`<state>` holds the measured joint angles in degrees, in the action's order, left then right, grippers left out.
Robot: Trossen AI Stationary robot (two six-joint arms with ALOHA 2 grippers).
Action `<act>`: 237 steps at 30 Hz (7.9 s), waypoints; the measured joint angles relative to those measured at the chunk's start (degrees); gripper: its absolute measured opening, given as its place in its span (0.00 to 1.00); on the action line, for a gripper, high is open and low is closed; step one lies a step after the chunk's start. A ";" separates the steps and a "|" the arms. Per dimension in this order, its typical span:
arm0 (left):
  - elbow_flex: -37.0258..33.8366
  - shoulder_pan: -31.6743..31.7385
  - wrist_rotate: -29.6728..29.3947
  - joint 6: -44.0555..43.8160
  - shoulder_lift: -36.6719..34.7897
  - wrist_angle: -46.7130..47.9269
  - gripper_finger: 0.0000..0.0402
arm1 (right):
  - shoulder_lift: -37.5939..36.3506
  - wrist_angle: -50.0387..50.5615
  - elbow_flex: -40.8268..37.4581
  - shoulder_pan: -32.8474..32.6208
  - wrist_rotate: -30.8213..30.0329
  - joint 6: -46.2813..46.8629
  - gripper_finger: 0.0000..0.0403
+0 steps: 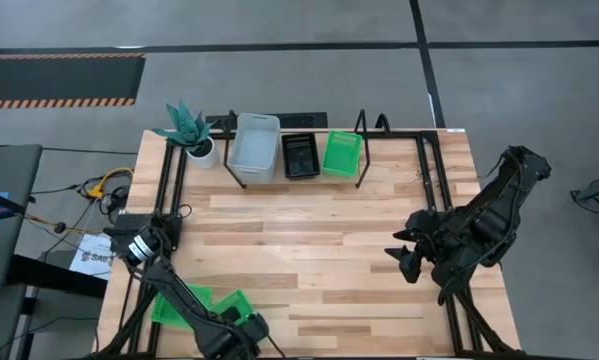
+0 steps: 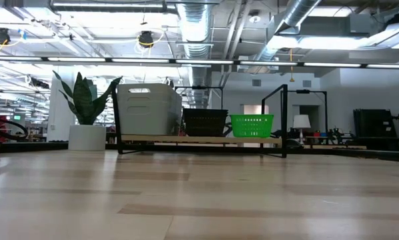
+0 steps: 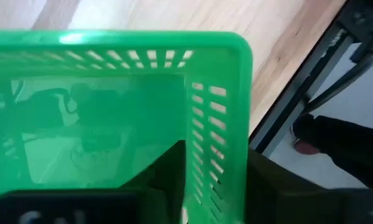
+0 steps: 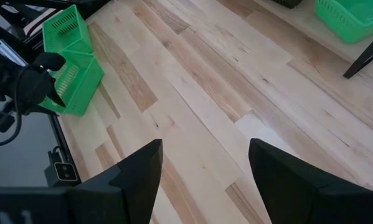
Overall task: Stack baskets on shelf by color
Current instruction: Stack the right green bin on top of the green bin on the shelf, then stack the green bin on top of the green bin on the shelf
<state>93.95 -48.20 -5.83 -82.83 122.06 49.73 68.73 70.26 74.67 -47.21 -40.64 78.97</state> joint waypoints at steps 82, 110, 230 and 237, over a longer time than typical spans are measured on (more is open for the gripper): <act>29.40 65.63 0.48 112.56 6.60 -3.27 0.00 | -0.02 5.68 0.02 4.64 -4.11 1.74 0.66; 29.42 64.95 0.53 110.89 9.31 -5.41 0.00 | -0.01 6.95 0.02 4.62 0.37 2.08 0.66; -7.66 14.55 2.37 5.58 -7.65 17.47 0.00 | -0.02 2.69 0.02 4.60 0.00 -1.61 0.66; 0.86 27.12 -7.63 31.41 -7.69 18.82 0.00 | -0.01 2.69 0.02 4.61 -0.09 -1.59 0.66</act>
<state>94.81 -21.07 -13.46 -51.41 114.37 68.55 68.71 72.95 74.70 -42.60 -40.73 77.38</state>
